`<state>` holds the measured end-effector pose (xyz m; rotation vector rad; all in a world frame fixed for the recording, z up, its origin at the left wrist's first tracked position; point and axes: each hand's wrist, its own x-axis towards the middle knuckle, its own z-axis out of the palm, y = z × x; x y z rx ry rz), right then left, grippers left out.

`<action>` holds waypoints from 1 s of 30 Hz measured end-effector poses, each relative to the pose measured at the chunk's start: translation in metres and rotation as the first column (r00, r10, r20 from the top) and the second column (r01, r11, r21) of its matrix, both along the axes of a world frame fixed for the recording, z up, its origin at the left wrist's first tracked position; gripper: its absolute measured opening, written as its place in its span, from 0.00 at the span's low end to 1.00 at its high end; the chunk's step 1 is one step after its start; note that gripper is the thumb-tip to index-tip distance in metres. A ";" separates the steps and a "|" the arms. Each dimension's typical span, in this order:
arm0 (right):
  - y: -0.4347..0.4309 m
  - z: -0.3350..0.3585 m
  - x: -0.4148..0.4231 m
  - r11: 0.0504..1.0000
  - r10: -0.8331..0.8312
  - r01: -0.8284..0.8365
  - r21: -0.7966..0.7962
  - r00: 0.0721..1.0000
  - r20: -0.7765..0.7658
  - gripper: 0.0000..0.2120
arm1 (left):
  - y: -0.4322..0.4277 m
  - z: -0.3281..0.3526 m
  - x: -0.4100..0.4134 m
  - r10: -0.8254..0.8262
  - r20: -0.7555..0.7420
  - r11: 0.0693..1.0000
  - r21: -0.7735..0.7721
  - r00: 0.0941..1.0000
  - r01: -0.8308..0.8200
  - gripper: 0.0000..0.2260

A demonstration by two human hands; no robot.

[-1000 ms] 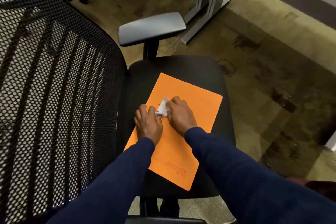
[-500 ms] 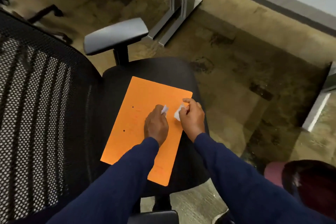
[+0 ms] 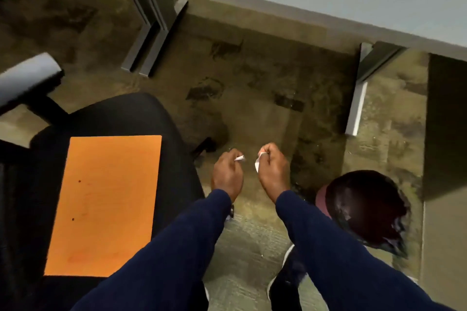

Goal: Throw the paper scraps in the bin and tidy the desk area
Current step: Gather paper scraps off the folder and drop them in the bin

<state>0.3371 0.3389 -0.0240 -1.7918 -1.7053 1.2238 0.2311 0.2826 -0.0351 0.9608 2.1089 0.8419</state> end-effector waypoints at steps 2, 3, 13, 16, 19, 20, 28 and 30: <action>0.011 -0.004 0.039 0.999 -0.050 0.050 -0.005 0.999 0.020 0.10 | 0.017 -0.005 0.037 -0.044 0.022 0.999 -0.007 0.999 0.044 0.08; 0.016 -0.007 0.058 0.997 -0.078 0.078 -0.004 0.997 0.018 0.10 | 0.025 -0.007 0.055 -0.061 0.037 0.998 -0.013 0.997 0.061 0.08; 0.044 -0.045 0.236 0.946 -0.314 0.323 -0.018 0.931 0.186 0.18 | 0.086 -0.034 0.221 -0.255 0.059 0.956 -0.135 0.965 0.261 0.21; 0.051 -0.059 0.278 0.938 -0.322 0.345 -0.042 0.907 0.272 0.22 | 0.101 -0.046 0.263 -0.341 0.081 0.924 -0.154 0.937 0.350 0.19; 0.054 -0.073 0.309 0.932 -0.331 0.362 -0.020 0.873 0.358 0.24 | 0.109 -0.054 0.298 -0.425 0.083 0.886 -0.163 0.901 0.433 0.20; 0.054 -0.078 0.318 0.928 -0.343 0.372 -0.015 0.870 0.355 0.24 | 0.111 -0.056 0.307 -0.446 0.080 0.876 -0.166 0.892 0.453 0.21; 0.055 -0.117 0.370 0.786 -0.532 0.596 -0.162 0.787 0.314 0.23 | 0.118 -0.091 0.364 -0.462 0.249 0.806 -0.282 0.851 0.520 0.15; 0.056 -0.124 0.377 0.761 -0.564 0.627 -0.169 0.767 0.306 0.22 | 0.120 -0.097 0.371 -0.460 0.278 0.798 -0.287 0.843 0.530 0.14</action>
